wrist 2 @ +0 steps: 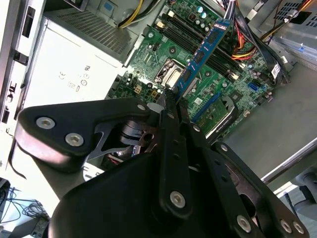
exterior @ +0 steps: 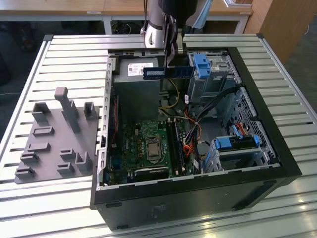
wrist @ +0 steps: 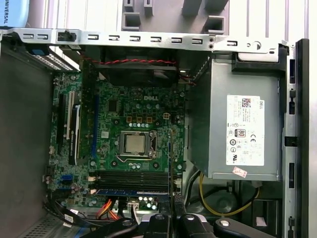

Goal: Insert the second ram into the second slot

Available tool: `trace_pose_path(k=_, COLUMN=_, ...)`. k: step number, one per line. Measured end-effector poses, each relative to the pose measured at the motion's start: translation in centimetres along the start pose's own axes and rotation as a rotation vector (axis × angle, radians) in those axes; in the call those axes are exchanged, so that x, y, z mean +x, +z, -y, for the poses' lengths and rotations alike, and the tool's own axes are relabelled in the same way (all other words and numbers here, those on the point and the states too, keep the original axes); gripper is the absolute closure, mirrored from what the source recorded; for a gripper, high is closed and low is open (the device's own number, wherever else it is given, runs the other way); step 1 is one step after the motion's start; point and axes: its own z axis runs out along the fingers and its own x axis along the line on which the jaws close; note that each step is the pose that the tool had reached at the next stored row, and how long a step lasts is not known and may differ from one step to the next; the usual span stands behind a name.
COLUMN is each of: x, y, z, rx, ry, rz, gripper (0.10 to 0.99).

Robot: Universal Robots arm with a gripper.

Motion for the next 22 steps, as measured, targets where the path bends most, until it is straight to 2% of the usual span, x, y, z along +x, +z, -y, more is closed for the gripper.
trace_pose_path(k=22, x=0.52, y=-0.01, z=-0.01, rx=0.0, ry=0.0, rz=-0.0001, gripper=0.945)
